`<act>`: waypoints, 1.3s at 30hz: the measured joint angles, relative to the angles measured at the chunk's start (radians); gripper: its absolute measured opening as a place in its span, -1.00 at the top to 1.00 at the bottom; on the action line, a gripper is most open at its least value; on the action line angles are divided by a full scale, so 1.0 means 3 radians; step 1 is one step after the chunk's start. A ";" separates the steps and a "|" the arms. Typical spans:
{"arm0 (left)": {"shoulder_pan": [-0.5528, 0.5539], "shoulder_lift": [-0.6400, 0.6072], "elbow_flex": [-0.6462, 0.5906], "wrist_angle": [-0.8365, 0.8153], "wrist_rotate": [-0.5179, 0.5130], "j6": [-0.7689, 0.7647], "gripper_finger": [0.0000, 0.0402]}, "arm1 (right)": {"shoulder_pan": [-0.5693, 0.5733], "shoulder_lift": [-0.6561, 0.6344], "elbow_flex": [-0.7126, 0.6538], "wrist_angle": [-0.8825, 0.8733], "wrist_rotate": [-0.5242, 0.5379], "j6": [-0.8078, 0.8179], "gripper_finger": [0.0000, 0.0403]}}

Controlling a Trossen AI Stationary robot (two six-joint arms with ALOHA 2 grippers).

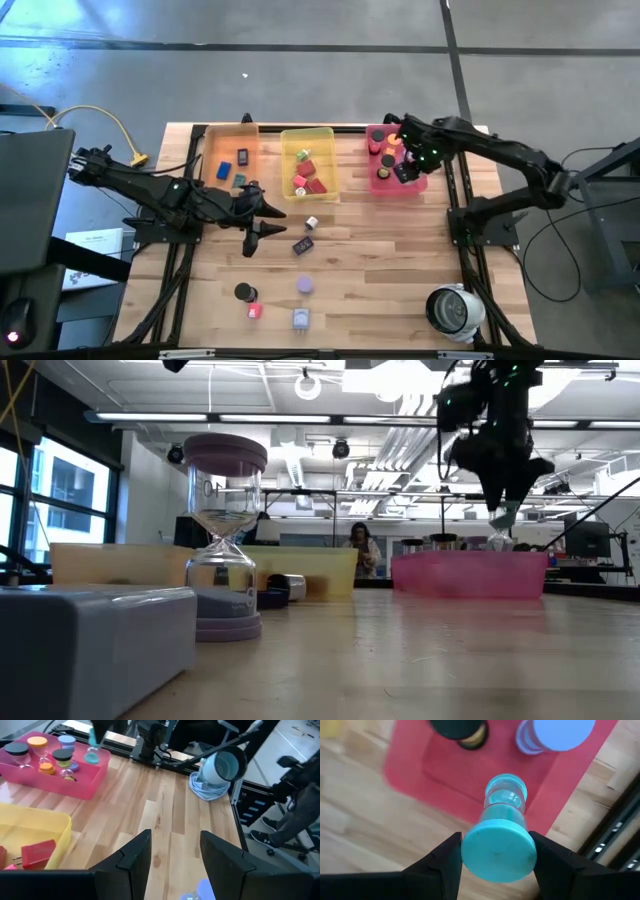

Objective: Pick & Place Office items
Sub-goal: Put the light blue sand timer into the pink bin

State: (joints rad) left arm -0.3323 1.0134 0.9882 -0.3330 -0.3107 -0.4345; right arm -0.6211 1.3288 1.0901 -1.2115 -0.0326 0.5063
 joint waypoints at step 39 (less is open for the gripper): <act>-0.0063 0.0001 -0.0001 -0.0012 0.0003 -0.0038 0.19 | -0.0177 0.0614 -0.0146 0.0400 0.0018 -0.0155 -0.35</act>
State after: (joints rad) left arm -0.3511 1.0138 0.9880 -0.3367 -0.3099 -0.4458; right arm -0.6743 1.5131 1.0462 -1.0916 -0.0274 0.4598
